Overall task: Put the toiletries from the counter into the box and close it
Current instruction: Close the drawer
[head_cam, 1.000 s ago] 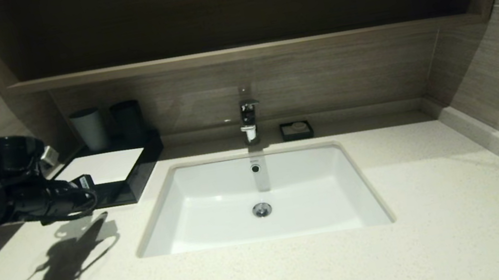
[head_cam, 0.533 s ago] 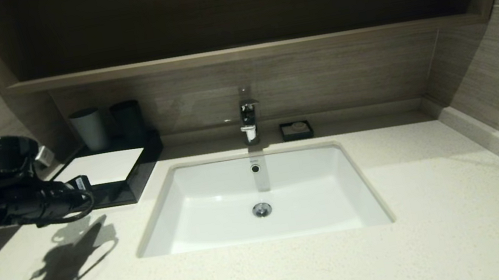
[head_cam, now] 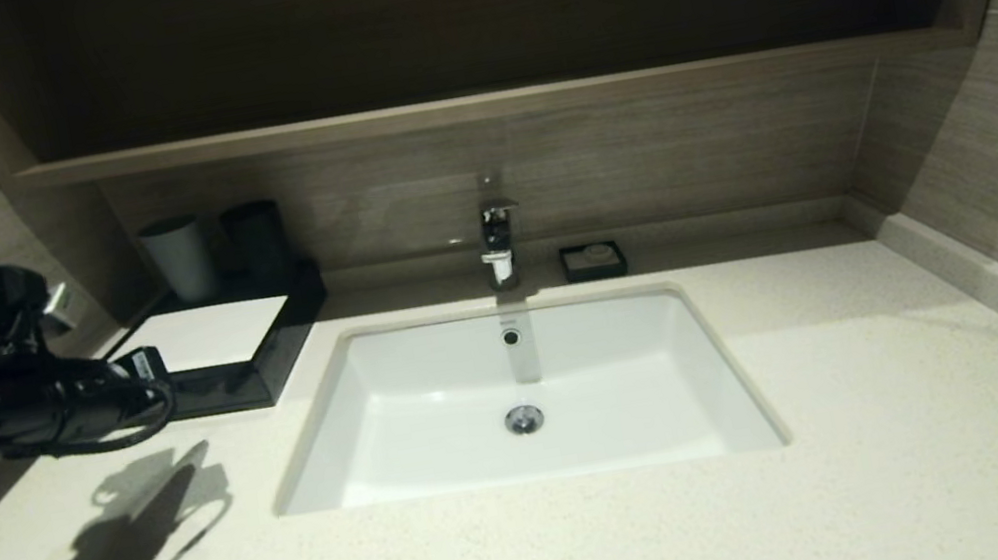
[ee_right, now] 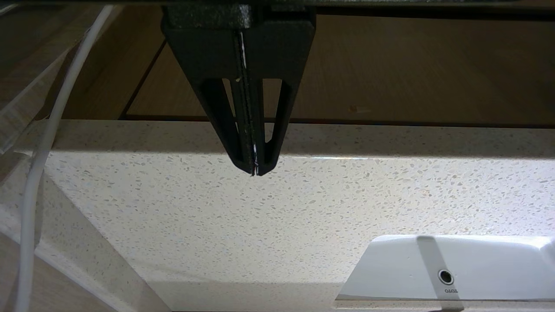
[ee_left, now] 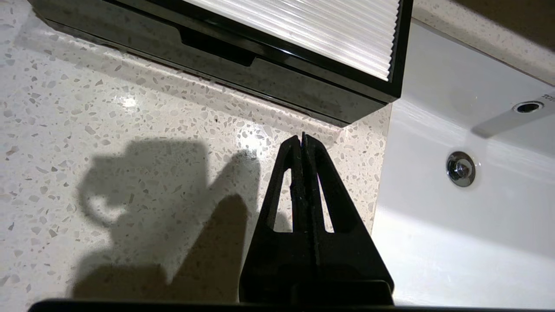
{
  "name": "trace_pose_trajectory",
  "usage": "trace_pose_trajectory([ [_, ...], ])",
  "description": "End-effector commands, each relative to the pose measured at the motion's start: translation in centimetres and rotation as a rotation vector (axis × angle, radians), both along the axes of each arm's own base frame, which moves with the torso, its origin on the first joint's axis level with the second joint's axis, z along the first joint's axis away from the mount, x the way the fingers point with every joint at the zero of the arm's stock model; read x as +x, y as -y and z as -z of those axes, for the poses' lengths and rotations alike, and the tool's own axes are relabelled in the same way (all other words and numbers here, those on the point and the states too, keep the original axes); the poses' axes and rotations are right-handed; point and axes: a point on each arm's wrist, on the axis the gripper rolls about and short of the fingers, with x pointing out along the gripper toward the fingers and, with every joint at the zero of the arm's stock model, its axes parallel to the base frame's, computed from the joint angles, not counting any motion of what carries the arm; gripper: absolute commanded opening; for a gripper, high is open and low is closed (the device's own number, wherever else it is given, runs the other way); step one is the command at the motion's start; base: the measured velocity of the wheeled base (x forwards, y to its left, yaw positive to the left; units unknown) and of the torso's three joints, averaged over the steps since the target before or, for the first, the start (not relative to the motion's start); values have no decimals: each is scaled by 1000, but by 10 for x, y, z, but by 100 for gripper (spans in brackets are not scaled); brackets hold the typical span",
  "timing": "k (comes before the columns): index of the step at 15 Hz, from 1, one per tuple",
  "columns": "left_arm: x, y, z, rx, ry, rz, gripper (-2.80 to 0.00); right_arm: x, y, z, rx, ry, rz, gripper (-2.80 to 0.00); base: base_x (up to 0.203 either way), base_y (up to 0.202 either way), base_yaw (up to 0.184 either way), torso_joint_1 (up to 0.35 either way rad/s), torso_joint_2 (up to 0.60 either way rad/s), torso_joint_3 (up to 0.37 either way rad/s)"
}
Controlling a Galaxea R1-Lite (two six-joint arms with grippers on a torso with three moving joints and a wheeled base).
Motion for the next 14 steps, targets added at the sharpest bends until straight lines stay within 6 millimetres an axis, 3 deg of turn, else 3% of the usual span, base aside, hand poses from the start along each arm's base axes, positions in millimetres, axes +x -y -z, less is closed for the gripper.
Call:
trace_pose_trajectory([
  [1,-8,1,-7,3,21,0,-280,0,0,0,0,2,-1,-280,0,0,0,0,0,0],
  [4,-26,3,-17,9,50,0,-280,0,0,0,0,2,0,-280,0,0,0,0,0,0],
  [10,-89,13,-44,14,162,6,-280,0,0,0,0,1,0,-280,0,0,0,0,0,0],
  [14,-118,17,-59,16,243,16,-280,0,0,0,0,2,0,-280,0,0,0,0,0,0],
])
